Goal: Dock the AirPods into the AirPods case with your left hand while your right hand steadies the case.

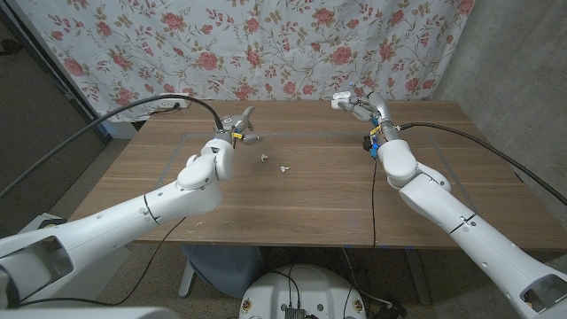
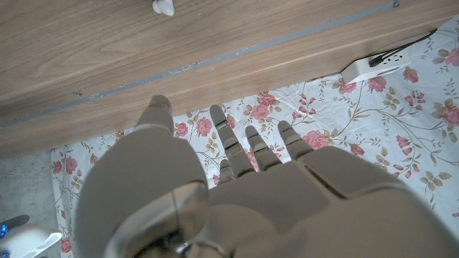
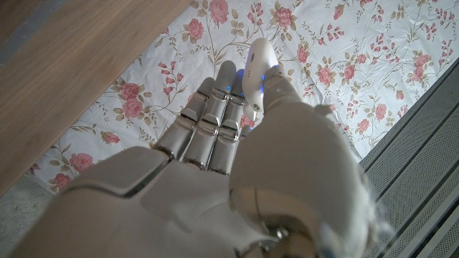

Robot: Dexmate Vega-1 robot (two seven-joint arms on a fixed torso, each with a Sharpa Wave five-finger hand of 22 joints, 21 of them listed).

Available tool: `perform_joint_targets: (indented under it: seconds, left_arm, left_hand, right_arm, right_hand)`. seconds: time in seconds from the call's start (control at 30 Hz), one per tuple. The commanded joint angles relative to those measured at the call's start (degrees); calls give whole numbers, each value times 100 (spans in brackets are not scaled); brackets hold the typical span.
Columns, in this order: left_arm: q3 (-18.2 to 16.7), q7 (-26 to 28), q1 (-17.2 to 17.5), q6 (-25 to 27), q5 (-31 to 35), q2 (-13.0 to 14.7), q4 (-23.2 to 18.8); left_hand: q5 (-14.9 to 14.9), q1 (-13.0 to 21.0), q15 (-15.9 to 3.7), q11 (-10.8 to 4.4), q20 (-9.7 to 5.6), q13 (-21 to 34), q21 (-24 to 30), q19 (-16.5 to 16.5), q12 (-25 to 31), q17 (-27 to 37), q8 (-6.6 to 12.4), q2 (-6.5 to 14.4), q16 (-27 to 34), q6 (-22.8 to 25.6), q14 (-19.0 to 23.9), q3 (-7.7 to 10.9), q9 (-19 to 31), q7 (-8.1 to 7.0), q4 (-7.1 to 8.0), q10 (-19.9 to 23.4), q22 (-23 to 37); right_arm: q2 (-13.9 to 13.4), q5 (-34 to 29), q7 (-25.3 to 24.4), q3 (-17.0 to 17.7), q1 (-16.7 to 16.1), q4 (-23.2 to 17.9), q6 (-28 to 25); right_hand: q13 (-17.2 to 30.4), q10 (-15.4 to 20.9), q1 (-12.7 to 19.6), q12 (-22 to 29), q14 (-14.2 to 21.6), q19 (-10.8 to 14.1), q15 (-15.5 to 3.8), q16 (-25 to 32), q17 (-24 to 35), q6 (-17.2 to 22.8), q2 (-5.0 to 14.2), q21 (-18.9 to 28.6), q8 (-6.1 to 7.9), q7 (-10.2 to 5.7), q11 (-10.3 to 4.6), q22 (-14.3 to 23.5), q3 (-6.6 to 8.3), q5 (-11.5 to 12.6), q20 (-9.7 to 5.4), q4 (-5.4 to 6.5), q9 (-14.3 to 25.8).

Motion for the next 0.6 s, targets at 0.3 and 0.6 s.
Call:
perform_joint_targets:
  seconds: [0.3, 0.6]
  left_arm:
    - [236, -1268, -241, -13, 1214, -245, 413]
    - [412, -1647, -301, 70, 1800, -448, 725]
  left_hand:
    - [16, 99, 15, -67, 24, 15, -20, -19, -52, -40, -18, 2, -1, -35, -2, 73, 10, -59, -96, 34, 15]
    - [7, 31, 48, -83, 45, 20, -35, -53, -96, -47, -32, -33, -12, -69, -50, 51, 10, -59, -74, -7, 14]
  right_arm:
    - [-2, -10, 37, -46, 58, -31, -114]
    - [7, 14, 30, -53, 33, -53, -147]
  right_hand:
    - [7, 789, 79, 93, -11, -23, -928, -34, 71, 56, 28, 51, 21, 7, -781, -12, -16, 36, 6, 9, 14]
    - [5, 790, 85, 98, -8, -32, -929, -39, 96, 67, 30, 52, 22, 4, -781, -16, -19, 35, 11, 11, 14]
